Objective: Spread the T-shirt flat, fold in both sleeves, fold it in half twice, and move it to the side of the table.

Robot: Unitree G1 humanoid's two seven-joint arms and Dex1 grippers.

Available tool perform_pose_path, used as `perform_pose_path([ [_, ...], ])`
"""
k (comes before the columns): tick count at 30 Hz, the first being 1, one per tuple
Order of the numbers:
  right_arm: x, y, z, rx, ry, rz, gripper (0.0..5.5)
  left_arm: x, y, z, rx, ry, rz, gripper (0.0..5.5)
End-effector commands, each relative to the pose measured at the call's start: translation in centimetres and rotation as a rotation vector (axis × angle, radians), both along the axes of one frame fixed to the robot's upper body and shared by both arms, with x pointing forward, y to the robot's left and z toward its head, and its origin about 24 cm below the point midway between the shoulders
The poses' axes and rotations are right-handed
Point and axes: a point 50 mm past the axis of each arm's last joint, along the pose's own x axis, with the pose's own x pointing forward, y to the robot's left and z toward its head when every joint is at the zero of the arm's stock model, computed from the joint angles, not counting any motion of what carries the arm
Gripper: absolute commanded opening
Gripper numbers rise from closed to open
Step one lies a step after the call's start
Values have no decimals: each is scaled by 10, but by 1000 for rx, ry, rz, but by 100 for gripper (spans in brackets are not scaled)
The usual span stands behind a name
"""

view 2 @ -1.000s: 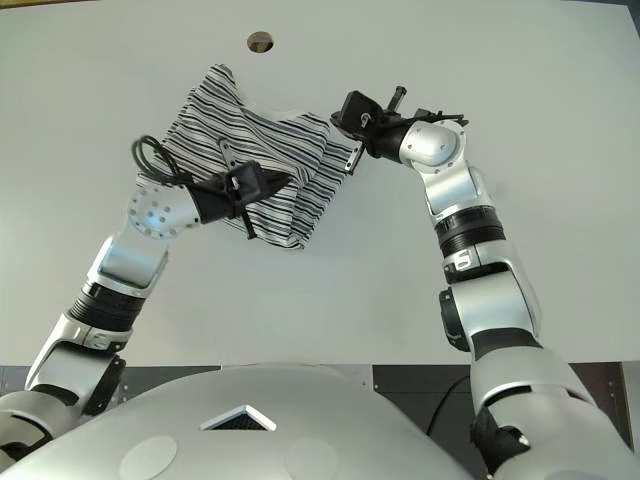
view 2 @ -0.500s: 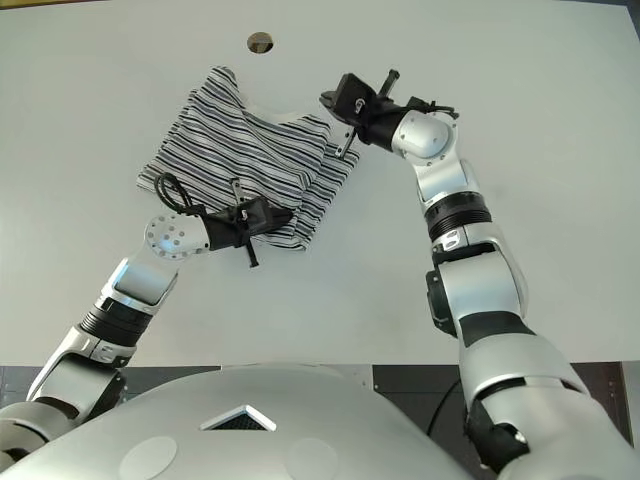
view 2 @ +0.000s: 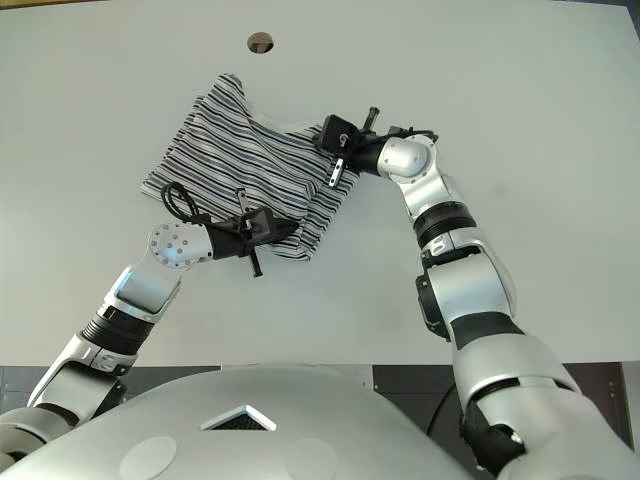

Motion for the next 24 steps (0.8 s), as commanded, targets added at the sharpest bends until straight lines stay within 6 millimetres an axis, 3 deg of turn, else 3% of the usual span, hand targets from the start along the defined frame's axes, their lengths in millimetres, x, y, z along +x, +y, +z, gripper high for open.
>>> perform_pose_path([
  [1,-10,-27,-18,-126,76,-12,11,-4,7,-13,62,49,5,14],
  [5,-22,-61,-21,-164,104,-22,11,-6,17,-14,85,59,6,14],
  [10,-58,-98,-20,-191,126,24,11,-16,37,-8,92,95,-31,14],
  [13,-73,-94,-13,-153,112,70,11,-18,49,-8,97,118,-32,14],
  [18,-105,-68,-10,-105,136,176,11,-32,68,-3,126,164,-161,14],
  [24,-144,-45,-8,-90,178,282,11,-36,90,0,194,183,-186,14],
])
